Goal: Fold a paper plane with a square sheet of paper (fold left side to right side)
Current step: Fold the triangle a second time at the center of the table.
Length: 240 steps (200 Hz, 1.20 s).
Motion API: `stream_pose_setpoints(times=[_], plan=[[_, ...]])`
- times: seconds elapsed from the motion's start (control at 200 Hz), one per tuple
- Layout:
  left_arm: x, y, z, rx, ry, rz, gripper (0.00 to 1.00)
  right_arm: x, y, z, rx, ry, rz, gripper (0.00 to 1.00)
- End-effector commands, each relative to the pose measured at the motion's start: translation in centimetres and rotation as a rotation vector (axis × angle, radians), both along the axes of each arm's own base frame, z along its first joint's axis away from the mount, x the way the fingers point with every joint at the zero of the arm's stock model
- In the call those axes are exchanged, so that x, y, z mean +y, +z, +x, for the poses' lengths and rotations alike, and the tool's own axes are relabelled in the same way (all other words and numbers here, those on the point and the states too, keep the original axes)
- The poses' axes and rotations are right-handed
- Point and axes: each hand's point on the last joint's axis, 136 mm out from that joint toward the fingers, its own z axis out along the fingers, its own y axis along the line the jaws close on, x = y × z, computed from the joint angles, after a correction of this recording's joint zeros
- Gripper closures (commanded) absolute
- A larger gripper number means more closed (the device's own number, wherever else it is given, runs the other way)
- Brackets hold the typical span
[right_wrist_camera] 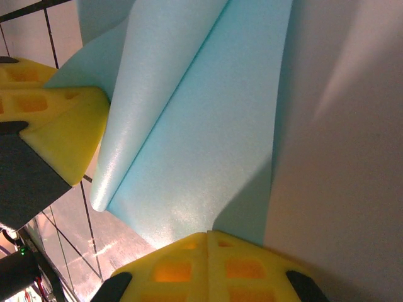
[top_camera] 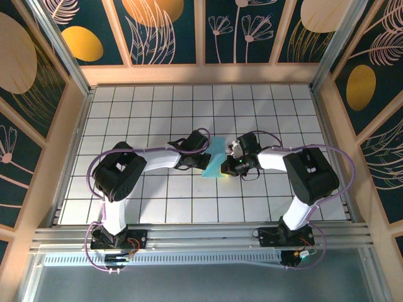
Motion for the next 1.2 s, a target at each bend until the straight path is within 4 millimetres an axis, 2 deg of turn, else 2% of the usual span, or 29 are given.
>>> stream_pose_setpoints(times=[0.0, 0.27, 0.465, 0.611, 1.021, 1.196], plan=[[0.7, -1.7, -0.1, 0.017, -0.005, 0.041, 1.00, -0.7, -1.3, -1.8, 0.075, 0.008, -0.049, 1.00], [0.9, -1.8, -0.2, 0.021, -0.006, 0.045, 1.00, 0.6, 3.6, 0.6, -0.017, -0.026, 0.113, 1.00], [0.9, -1.8, -0.3, 0.022, -0.007, 0.043, 1.00, 1.8, 5.2, 2.8, -0.081, -0.072, 0.175, 1.00], [0.9, -1.8, -0.4, 0.023, -0.006, 0.043, 1.00, 2.5, 5.3, 4.2, -0.103, -0.086, 0.180, 1.00], [0.7, -1.9, -0.4, 0.029, -0.009, 0.036, 1.00, 4.4, 4.1, 5.9, -0.105, -0.072, 0.176, 1.00], [0.7, -1.9, -0.4, 0.028, -0.010, 0.036, 1.00, 4.4, 2.8, 5.5, -0.078, -0.061, 0.146, 1.00]])
